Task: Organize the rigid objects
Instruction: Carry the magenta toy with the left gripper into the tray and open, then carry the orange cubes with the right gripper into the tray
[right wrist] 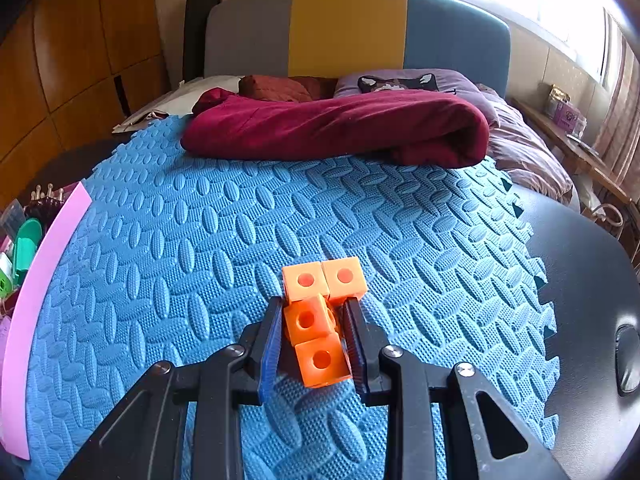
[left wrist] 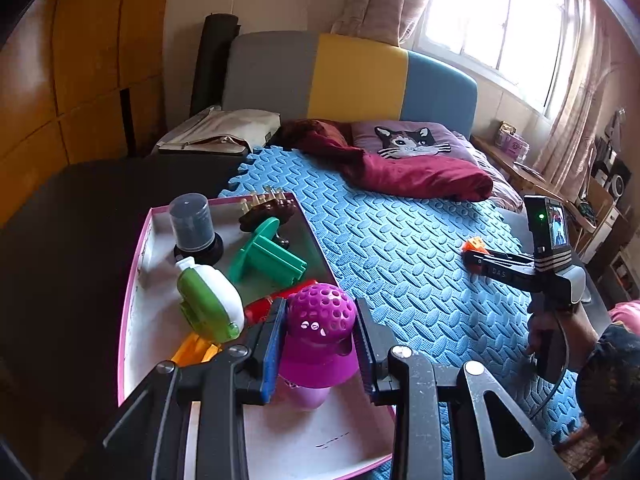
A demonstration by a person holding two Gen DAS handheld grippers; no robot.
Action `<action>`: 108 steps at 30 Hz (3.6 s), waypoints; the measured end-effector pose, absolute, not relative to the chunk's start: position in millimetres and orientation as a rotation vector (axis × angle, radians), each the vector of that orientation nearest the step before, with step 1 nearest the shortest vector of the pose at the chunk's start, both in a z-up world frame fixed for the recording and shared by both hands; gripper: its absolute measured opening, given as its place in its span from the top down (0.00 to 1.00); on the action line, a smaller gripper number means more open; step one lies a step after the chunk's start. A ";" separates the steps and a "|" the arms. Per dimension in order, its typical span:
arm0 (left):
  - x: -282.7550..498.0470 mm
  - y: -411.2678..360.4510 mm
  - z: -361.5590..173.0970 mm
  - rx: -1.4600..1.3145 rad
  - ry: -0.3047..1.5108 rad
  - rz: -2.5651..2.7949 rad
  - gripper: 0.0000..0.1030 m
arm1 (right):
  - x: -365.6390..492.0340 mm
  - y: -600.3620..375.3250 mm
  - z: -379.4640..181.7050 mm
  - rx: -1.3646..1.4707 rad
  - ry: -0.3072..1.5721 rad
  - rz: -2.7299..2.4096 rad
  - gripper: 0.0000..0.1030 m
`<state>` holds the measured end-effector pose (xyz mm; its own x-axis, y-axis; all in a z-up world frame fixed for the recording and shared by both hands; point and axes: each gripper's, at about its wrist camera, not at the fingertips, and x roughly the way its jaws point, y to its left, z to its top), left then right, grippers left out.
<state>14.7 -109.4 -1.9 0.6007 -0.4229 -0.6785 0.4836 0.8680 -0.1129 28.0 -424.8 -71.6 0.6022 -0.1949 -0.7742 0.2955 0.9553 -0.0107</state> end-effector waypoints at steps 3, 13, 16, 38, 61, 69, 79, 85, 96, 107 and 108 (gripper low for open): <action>16.3 -107.4 -2.1 0.078 0.767 -0.516 0.68 | 28.7 -423.9 -71.9 0.116 0.883 -0.288 0.73; 20.8 -104.8 -2.4 0.080 0.777 -0.501 0.68 | 28.7 -424.2 -72.1 0.125 0.882 -0.285 0.73; 22.6 -105.3 -3.1 0.077 0.779 -0.499 0.68 | 28.8 -424.6 -72.1 0.124 0.882 -0.285 0.73; 37.2 16.2 -5.4 -0.061 0.822 -0.293 0.68 | 28.7 -424.3 -72.6 0.124 0.883 -0.283 0.73; 31.0 -36.7 -64.1 0.085 0.982 -0.435 0.68 | 28.6 -424.1 -71.7 0.120 0.884 -0.286 0.73; 28.6 -29.8 -62.3 0.060 0.977 -0.423 0.60 | 28.5 -423.3 -71.1 0.115 0.885 -0.288 0.73; 17.8 -21.9 -38.8 0.064 0.898 -0.387 0.54 | 28.5 -424.7 -70.4 0.103 0.887 -0.294 0.73; 19.2 -13.2 -24.6 0.056 0.857 -0.334 0.54 | 28.9 -419.9 -70.7 0.083 0.892 -0.302 0.73; 20.1 5.8 -19.1 0.028 0.830 -0.295 0.54 | 17.5 -407.1 -67.5 0.111 0.930 -0.351 0.75; 18.5 18.2 -18.3 0.011 0.814 -0.260 0.54 | -2.4 -370.6 -62.6 0.199 0.969 -0.268 0.75; 18.6 18.6 -18.4 0.010 0.814 -0.259 0.54 | -4.1 -365.4 -62.6 0.200 0.972 -0.253 0.75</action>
